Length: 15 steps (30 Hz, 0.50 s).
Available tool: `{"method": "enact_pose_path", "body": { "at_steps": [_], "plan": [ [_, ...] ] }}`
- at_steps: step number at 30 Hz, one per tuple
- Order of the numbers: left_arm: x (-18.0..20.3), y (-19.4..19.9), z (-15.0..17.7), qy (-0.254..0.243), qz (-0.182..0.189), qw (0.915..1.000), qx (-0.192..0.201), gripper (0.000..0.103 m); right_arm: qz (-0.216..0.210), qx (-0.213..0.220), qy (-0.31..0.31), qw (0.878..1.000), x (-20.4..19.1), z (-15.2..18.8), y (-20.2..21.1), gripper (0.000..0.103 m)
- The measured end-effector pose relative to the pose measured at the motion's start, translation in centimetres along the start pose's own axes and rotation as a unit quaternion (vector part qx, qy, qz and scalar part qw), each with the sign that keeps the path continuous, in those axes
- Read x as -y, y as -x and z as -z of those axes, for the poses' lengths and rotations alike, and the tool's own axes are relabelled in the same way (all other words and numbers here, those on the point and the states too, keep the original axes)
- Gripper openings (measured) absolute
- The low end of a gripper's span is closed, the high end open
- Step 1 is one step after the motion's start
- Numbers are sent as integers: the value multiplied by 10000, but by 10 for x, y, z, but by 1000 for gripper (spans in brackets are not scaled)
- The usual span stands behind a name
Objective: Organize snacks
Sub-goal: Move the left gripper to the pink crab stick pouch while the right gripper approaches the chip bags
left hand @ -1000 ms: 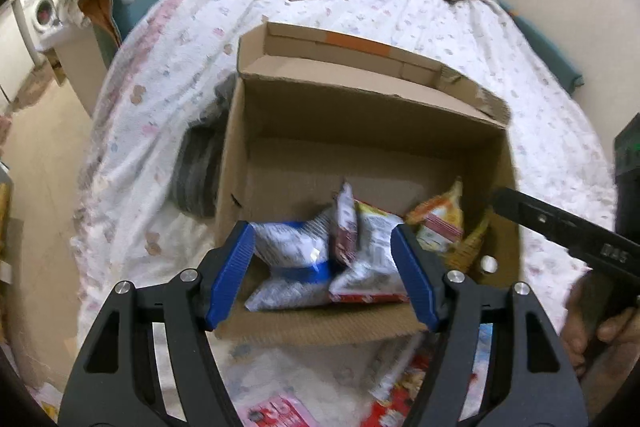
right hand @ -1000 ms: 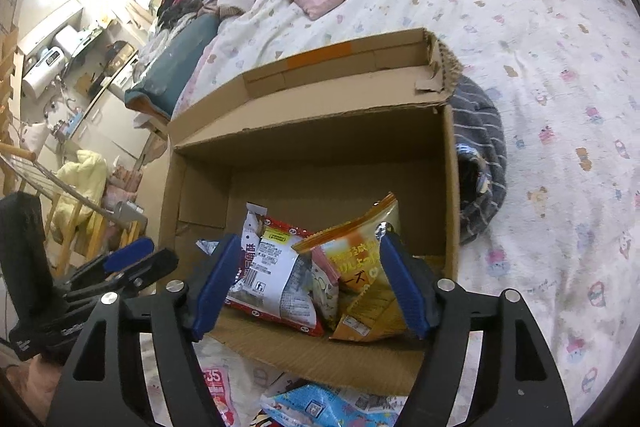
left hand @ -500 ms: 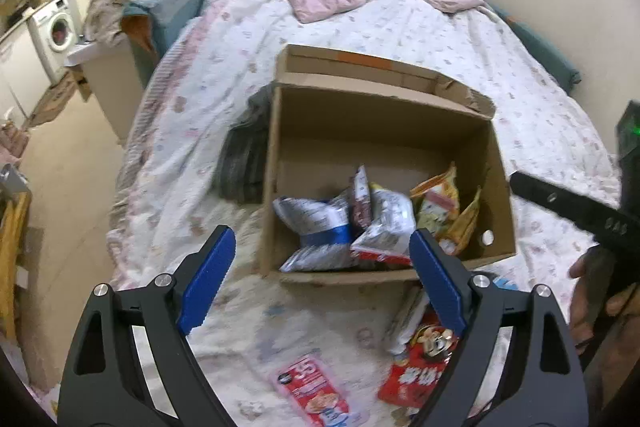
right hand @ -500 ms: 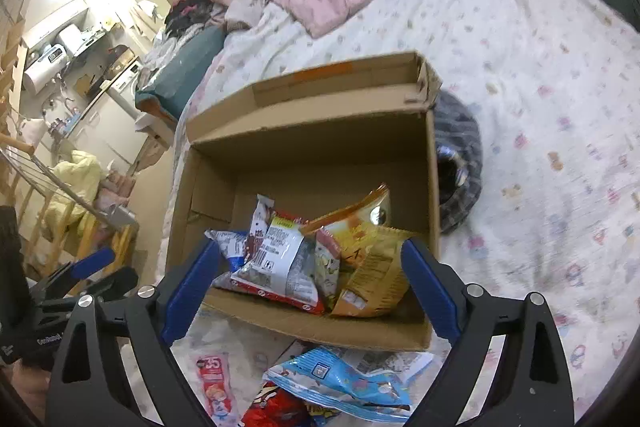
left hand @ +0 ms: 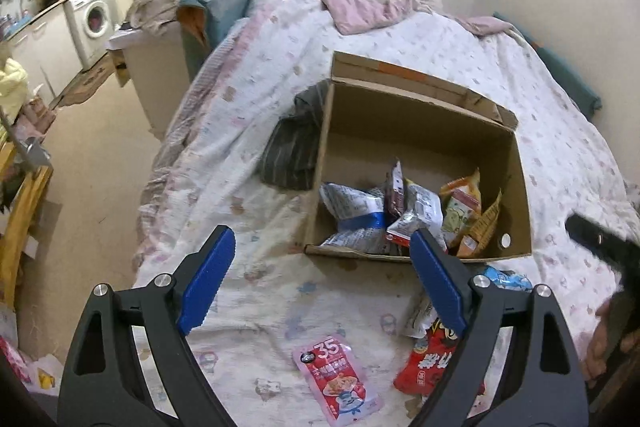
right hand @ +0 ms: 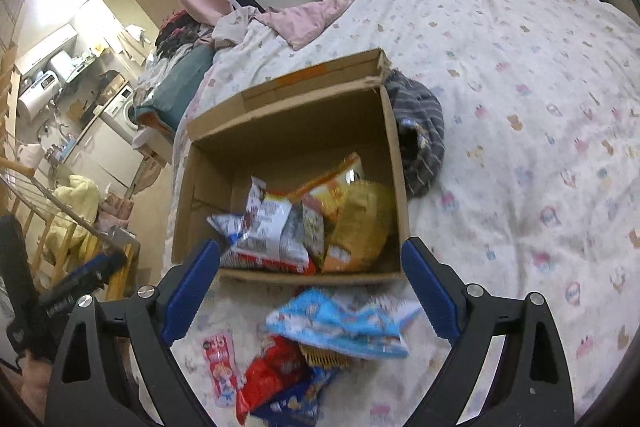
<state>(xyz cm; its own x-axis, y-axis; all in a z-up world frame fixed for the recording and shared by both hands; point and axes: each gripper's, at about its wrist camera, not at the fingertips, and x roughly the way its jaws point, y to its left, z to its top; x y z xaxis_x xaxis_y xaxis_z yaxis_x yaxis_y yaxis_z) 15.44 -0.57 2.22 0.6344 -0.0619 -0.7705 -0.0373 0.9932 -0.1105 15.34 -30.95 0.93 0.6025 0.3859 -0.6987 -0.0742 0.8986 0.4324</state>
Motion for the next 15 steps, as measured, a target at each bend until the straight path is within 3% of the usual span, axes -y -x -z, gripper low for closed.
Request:
{"method": "enact_pose_path", "body": {
  "at_steps": [5, 11, 15],
  "plan": [
    [-6, 1, 8, 170, 197, 9996, -64, 101, -23, -37, -34, 10000, 4, 20, 9, 99],
    [-2, -3, 22, -26, 271, 9989, -374, 101, 158, -165, 21, 9997, 8, 38, 15, 103],
    [-4, -3, 31, -31, 69, 9990, -430, 101, 122, -249, -244, 9993, 20, 45, 21, 103]
  ]
}}
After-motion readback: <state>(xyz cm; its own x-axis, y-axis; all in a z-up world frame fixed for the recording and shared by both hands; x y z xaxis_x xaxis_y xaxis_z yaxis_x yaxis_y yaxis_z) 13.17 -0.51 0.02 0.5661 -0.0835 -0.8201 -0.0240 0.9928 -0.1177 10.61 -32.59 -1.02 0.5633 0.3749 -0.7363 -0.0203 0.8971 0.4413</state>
